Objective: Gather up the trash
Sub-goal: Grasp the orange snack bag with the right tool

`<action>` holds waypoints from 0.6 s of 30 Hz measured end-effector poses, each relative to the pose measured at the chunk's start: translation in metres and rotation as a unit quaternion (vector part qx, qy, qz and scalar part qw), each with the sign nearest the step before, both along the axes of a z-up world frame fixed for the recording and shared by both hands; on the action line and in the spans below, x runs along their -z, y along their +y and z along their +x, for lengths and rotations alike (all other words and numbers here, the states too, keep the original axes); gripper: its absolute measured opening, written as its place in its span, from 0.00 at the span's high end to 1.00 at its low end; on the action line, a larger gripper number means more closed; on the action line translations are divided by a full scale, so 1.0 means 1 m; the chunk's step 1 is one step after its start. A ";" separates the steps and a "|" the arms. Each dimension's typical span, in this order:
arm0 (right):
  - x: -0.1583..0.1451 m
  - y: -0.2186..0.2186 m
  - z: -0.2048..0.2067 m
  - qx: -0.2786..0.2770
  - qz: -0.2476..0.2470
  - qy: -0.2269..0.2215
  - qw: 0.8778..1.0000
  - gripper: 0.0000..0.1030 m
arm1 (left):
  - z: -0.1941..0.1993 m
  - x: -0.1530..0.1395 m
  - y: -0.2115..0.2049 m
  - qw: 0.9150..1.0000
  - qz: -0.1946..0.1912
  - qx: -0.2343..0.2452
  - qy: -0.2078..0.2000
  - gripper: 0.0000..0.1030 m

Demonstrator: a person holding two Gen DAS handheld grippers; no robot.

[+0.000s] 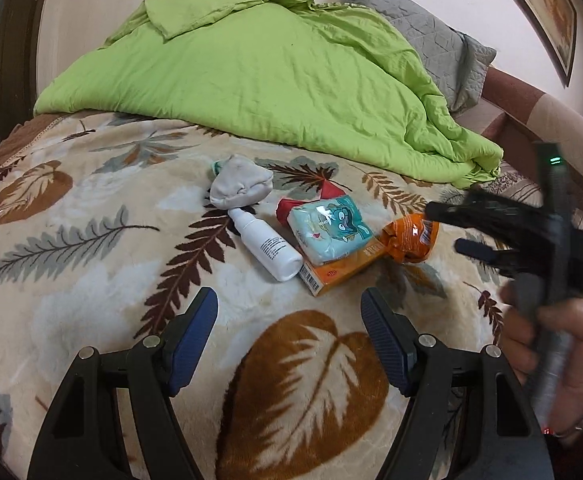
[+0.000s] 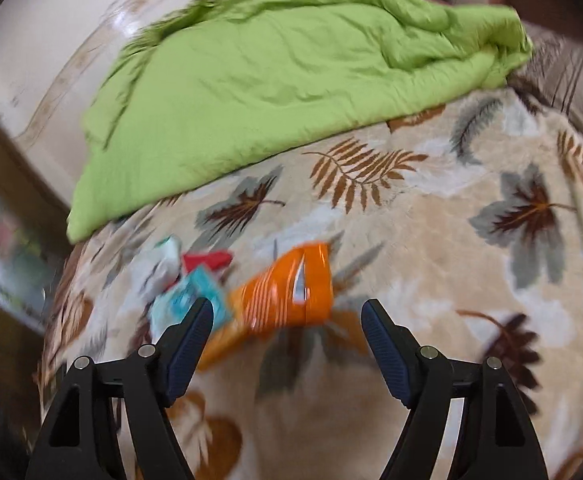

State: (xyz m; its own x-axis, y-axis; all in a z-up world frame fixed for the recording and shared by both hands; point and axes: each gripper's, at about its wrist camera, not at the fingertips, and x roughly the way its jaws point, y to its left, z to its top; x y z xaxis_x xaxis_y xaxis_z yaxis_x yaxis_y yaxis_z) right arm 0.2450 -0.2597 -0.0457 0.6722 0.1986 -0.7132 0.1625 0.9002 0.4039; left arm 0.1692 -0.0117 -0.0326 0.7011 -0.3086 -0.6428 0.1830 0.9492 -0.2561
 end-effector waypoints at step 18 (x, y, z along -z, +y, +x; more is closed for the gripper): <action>-0.006 -0.028 -0.018 0.046 0.031 -0.075 0.996 0.85 | 0.112 0.019 -0.052 0.999 -0.004 0.047 0.017 0.29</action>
State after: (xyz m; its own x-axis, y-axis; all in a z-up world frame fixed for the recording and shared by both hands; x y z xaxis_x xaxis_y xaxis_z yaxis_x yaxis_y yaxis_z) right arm 0.2272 -0.2882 -0.0394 0.7880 0.1717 -0.5912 0.1762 0.8572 0.4838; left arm 0.2816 -0.0636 -0.0518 0.6463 -0.3773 -0.6633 0.2613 0.9261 -0.2722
